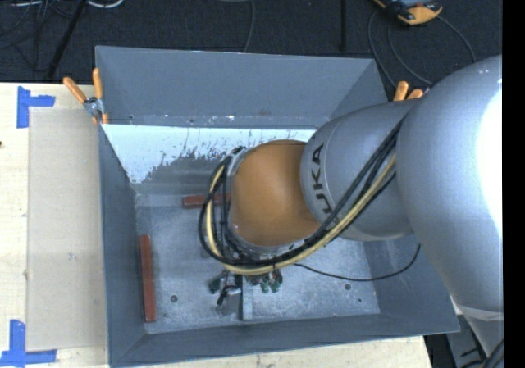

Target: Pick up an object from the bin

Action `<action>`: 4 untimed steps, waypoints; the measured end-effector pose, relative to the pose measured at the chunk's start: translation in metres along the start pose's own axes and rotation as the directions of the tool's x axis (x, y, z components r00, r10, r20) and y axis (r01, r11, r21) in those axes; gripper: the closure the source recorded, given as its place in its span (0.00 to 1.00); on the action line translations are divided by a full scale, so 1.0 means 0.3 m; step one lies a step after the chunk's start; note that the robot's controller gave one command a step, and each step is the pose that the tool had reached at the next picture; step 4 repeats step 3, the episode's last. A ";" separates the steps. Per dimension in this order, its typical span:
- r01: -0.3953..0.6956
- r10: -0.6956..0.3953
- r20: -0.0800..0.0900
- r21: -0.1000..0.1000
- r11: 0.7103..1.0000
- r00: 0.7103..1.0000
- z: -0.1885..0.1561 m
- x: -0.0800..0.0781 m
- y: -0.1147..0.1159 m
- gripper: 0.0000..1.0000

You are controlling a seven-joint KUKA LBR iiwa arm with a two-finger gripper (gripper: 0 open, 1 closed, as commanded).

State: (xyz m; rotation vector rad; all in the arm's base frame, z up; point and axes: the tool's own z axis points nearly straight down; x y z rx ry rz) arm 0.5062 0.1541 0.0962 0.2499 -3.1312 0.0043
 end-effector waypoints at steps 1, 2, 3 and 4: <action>0.106 -0.106 0.000 -0.002 0.994 0.994 0.076 -0.027 -0.429 1.00; 0.106 -0.106 0.001 -0.003 0.994 0.994 0.076 -0.027 -0.427 1.00; 0.059 -0.059 0.002 -0.003 0.998 0.998 -0.403 0.058 -0.283 1.00; 0.059 -0.059 0.002 -0.003 0.998 0.998 -0.403 0.058 -0.283 1.00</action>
Offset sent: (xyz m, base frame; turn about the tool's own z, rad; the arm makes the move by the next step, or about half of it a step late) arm 0.0000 0.0000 0.0000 0.0000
